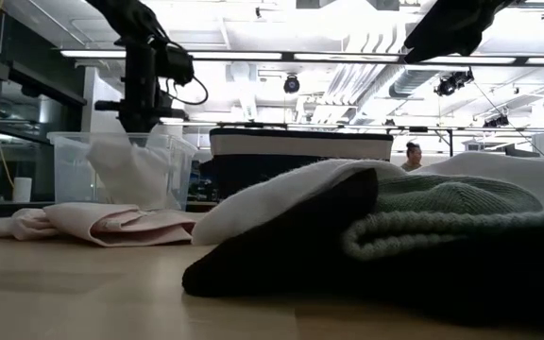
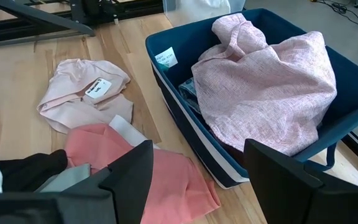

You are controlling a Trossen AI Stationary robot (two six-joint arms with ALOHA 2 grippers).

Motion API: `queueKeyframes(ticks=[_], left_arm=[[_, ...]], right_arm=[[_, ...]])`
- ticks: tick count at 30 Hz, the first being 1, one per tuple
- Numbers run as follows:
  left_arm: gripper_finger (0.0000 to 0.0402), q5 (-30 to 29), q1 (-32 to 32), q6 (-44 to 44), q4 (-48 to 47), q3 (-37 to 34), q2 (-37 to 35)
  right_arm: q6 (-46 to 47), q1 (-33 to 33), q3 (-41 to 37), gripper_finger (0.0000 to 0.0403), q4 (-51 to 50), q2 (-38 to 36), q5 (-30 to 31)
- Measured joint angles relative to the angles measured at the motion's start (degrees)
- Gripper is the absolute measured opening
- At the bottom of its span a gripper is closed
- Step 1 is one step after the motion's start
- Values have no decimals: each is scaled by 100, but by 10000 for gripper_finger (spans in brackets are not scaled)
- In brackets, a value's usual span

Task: Pick & Place Cloths
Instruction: Put the white underwear into the transparent bin, then put the light pink underwear into the transparent bin

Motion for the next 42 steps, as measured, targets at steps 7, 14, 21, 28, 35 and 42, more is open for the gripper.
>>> queueKeyframes(ticks=[7, 14, 21, 28, 35, 42], left_arm=[[31, 73, -2, 156, 34, 0, 27], [125, 84, -4, 259, 32, 0, 27], [165, 160, -4, 446, 28, 13, -113], [167, 197, -7, 510, -79, 323, -530], [167, 851, -175, 643, -187, 542, -920], [168, 889, -973, 591, -215, 542, -1193]], right_arm=[[0, 0, 0, 242, 1, 0, 0], [18, 0, 0, 242, 1, 0, 0], [20, 0, 0, 242, 0, 0, 0], [22, 1, 0, 242, 1, 0, 0], [44, -1, 0, 242, -1, 0, -3], [46, 0, 0, 242, -1, 0, -3]])
